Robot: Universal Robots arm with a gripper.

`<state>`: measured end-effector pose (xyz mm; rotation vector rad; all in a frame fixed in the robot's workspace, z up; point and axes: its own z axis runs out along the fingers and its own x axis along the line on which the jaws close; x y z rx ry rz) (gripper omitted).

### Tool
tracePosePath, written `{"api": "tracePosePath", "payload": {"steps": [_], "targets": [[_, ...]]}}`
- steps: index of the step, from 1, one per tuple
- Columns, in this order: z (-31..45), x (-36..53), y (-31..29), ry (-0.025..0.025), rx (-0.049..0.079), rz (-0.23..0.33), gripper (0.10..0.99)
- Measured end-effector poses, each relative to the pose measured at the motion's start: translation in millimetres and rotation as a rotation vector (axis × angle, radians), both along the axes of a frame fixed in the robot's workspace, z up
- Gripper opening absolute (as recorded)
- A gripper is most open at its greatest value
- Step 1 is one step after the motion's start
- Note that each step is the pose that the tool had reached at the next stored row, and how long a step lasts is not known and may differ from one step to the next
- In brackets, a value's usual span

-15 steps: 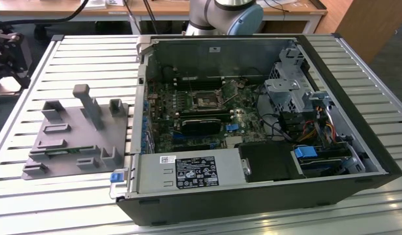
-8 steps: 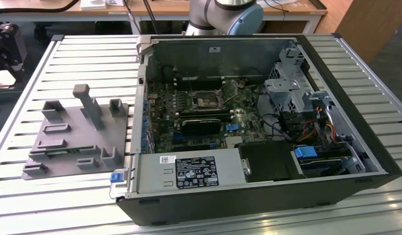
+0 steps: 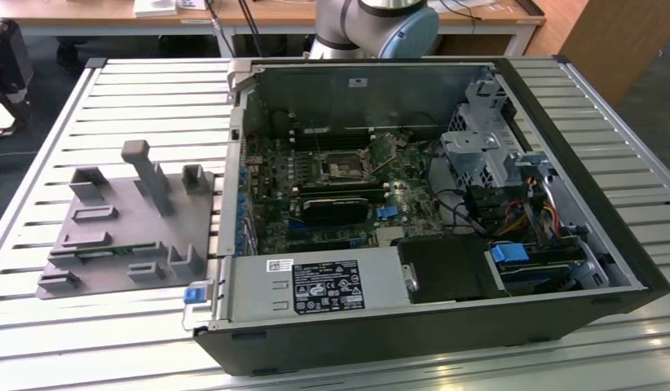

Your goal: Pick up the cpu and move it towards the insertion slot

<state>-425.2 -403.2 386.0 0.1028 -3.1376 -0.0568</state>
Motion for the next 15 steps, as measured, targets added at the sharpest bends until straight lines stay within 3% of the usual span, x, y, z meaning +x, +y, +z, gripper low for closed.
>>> {"api": "tracePosePath", "payload": {"steps": [8, 15], "targets": [[17.7, 0.1, 0.0, 0.0000, 0.000, 0.000, 0.549], [18.5, 9.0, 0.0, -0.0001, 0.000, 0.000, 0.549]]}}
